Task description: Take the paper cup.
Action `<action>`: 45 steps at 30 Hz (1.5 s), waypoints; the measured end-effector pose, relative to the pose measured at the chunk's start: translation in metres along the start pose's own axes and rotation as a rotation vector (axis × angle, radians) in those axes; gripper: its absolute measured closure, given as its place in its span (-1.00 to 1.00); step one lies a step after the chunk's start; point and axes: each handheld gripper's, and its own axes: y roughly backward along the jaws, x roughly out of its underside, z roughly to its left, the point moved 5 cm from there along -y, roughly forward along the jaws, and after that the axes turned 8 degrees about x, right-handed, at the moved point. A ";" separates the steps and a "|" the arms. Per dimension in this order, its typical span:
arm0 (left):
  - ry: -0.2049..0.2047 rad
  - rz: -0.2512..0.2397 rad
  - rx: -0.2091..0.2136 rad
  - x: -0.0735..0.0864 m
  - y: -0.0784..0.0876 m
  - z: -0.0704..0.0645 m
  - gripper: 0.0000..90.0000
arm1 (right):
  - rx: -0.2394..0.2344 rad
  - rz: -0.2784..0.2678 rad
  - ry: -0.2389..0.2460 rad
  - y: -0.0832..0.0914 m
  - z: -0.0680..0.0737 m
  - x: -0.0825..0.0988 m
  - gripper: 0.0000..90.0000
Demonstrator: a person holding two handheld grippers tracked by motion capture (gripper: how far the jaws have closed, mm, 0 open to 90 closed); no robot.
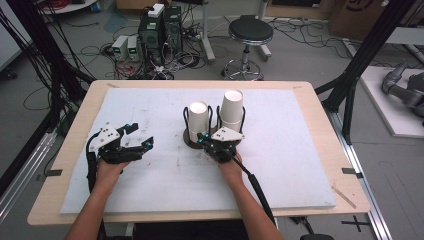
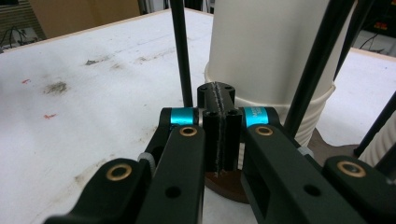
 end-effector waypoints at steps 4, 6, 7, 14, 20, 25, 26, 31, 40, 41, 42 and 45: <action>0.003 0.001 0.002 0.000 -0.002 0.000 -0.57 | -0.004 0.015 -0.005 -0.002 0.000 0.000 1.00; 0.000 0.005 0.002 0.000 -0.002 0.000 -0.57 | -0.010 0.022 0.003 -0.002 0.000 0.000 1.00; 0.003 0.003 0.001 -0.001 -0.002 0.000 -0.57 | -0.011 0.026 -0.001 -0.002 0.000 0.000 1.00; 0.003 0.002 0.004 -0.002 -0.003 0.000 -0.57 | -0.016 0.049 0.002 -0.002 0.000 0.001 1.00; -0.002 0.001 0.008 -0.006 -0.005 0.000 -0.57 | -0.012 0.074 -0.004 -0.004 -0.001 0.002 1.00; -0.004 0.000 0.021 -0.013 -0.012 -0.001 -0.57 | 0.004 0.094 -0.014 -0.005 -0.002 0.002 1.00; -0.006 0.002 0.028 -0.015 -0.015 -0.001 -0.57 | 0.011 0.095 -0.037 -0.006 -0.004 0.002 1.00; -0.009 0.000 0.055 -0.027 -0.028 -0.003 -0.57 | 0.019 0.098 -0.059 -0.006 -0.006 0.002 1.00; -0.034 0.019 0.136 -0.051 -0.056 -0.012 -0.58 | 0.032 0.101 -0.051 -0.007 -0.005 0.002 1.00; -0.037 0.020 0.142 -0.053 -0.059 -0.013 -0.58 | 0.033 0.101 -0.049 -0.007 -0.005 0.002 1.00; -0.039 0.027 0.149 -0.054 -0.063 -0.013 -0.58 | 0.034 0.104 -0.047 -0.007 -0.005 0.002 1.00; -0.041 0.044 0.158 -0.059 -0.075 -0.015 -0.58 | 0.040 0.107 -0.039 -0.007 -0.005 0.002 1.00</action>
